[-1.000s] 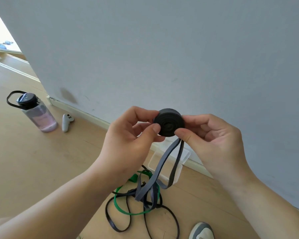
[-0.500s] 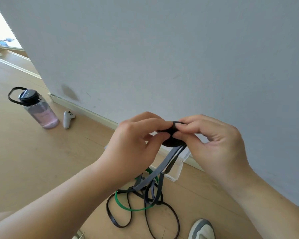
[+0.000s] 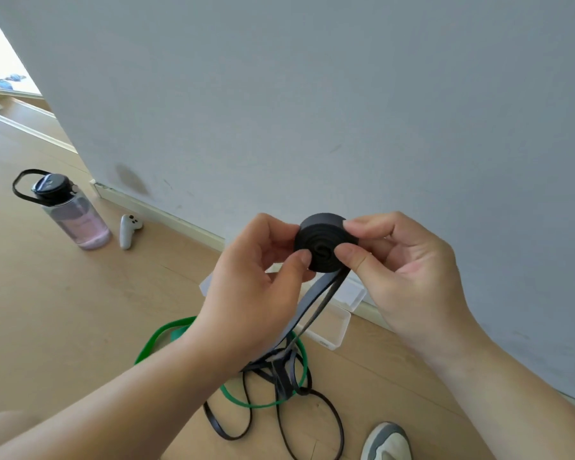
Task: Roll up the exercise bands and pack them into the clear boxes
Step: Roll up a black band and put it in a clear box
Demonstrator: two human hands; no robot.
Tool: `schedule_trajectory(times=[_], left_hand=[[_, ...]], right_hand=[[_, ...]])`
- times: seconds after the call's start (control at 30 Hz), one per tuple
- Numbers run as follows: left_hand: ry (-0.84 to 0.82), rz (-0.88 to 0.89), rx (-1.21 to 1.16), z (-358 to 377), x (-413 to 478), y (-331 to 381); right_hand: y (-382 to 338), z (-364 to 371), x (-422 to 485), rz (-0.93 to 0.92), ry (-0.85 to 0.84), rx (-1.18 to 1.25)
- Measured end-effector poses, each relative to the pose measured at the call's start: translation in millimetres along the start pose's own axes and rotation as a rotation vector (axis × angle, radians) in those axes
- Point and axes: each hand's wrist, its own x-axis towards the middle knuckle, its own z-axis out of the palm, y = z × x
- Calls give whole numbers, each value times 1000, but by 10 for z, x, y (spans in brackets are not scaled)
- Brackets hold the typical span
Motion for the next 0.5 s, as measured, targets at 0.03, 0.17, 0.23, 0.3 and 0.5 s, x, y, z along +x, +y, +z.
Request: schedule_trajectory(times=[0.03,0.17,0.23,0.3,0.5], left_hand=[[-17,44,136,-35,23,-6],[-42,352,476,-131,87,9],[-118,468,471,-120,83,4],[-170,533,483,-115,83,-6],[-134,321,259,-143,105,62]], right_hand=[[25,-20,5,-33,3,-58],[91,-47,23,-287,-40,-381],[90,-32,10,-357,-74,-416],[75,-14,-1,-394,-91,-437],[-18,4,16,-131,0,-189]])
